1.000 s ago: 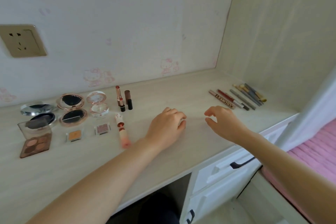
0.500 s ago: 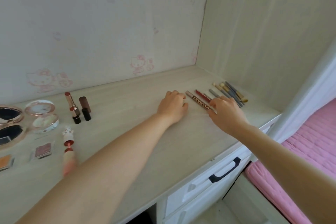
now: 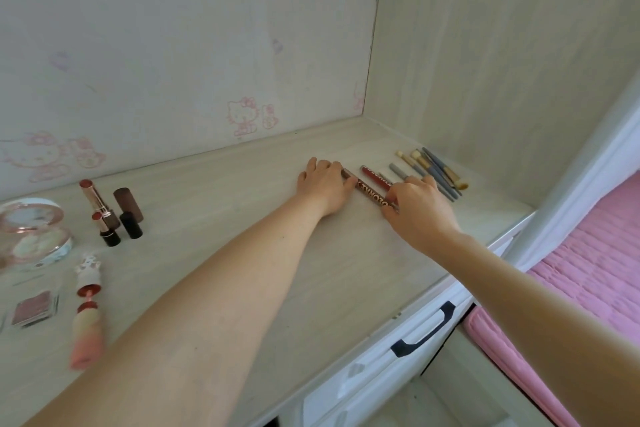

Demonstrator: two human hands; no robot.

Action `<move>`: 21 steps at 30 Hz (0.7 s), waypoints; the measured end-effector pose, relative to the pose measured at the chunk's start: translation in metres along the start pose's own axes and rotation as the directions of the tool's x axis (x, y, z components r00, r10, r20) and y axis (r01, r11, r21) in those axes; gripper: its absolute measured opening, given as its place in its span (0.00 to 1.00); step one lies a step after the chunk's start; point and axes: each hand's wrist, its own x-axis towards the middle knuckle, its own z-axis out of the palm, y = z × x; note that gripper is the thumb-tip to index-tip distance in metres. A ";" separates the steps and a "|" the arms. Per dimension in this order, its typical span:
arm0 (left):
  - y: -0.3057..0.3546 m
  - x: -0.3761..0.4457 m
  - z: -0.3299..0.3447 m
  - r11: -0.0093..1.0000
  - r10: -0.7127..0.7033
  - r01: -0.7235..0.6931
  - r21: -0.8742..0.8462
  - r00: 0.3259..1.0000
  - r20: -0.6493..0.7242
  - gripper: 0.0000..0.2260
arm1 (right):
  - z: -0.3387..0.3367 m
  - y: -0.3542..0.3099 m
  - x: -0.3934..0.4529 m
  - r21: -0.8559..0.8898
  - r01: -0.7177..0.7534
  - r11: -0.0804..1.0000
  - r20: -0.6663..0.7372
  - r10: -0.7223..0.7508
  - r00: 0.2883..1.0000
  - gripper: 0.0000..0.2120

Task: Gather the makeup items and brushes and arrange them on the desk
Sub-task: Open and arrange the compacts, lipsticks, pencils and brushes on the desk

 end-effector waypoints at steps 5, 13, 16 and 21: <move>-0.002 -0.009 -0.004 0.983 -0.041 0.030 -0.180 0.997 -0.058 0.20 | -0.003 -0.003 -0.007 0.047 -0.015 0.999 -0.025 0.016 1.000 0.10; -0.006 -0.055 -0.033 0.695 -0.269 0.064 -0.716 0.947 -0.177 0.12 | -0.024 -0.028 -0.026 0.290 -0.030 0.956 -0.157 0.078 0.984 0.08; -0.012 -0.077 -0.051 0.495 -0.348 0.064 -0.867 0.929 -0.130 0.11 | -0.031 -0.045 -0.040 0.392 0.016 0.920 -0.160 0.052 0.986 0.08; -0.030 -0.125 -0.077 0.046 -0.330 0.029 -0.999 0.944 0.012 0.10 | -0.036 -0.078 -0.067 0.498 0.098 0.861 -0.181 -0.007 0.983 0.05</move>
